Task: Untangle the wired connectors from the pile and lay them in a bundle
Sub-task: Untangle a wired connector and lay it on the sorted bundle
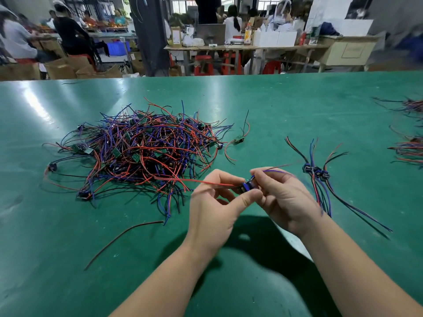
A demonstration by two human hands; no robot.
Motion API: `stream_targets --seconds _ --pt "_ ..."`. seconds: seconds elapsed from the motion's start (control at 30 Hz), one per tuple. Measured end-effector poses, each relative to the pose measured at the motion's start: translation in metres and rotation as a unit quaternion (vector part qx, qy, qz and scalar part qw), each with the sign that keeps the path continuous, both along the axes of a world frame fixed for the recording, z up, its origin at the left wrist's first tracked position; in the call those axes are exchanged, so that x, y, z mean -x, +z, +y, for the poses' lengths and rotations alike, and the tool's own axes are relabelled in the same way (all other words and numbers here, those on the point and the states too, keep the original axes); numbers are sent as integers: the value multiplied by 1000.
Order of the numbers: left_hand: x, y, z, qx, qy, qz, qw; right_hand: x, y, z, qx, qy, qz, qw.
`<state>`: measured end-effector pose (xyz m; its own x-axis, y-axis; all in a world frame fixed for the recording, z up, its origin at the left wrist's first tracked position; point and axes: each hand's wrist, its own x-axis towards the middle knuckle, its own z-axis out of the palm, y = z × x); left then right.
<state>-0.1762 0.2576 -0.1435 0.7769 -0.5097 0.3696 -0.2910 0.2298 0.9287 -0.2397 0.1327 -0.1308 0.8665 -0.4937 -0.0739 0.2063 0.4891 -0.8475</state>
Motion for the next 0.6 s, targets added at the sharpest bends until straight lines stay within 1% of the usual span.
stream_targets --seconds 0.1,0.17,0.2,0.23,0.3,0.33,0.43,0.5,0.53,0.6 --pt "6 -2 -1 -32 -49 -46 997 -2 4 0 -46 -25 -10 999" --pt "9 -2 -1 -41 -46 -49 997 -1 7 -3 -50 -34 -15 998" --pt "9 -1 -1 -29 -44 -18 998 0 8 -4 -48 -36 -14 998" --pt "8 0 -1 -6 -55 37 998 2 8 -6 -37 -33 -13 999" --pt "7 4 -1 24 -100 162 981 4 7 -6 6 -18 -7 1000" --pt "7 4 -2 20 -110 194 975 4 5 -6 34 -14 -2 999" --pt "5 2 -4 -29 -111 230 966 2 -1 -5 137 -31 45 989" --pt "3 2 -4 -71 -133 251 956 2 -2 -10 180 -58 78 979" --pt "0 3 -3 -93 -152 260 949 2 -1 -15 176 -81 87 977" --pt "-4 4 0 -147 -194 262 934 7 2 -31 138 -141 98 975"
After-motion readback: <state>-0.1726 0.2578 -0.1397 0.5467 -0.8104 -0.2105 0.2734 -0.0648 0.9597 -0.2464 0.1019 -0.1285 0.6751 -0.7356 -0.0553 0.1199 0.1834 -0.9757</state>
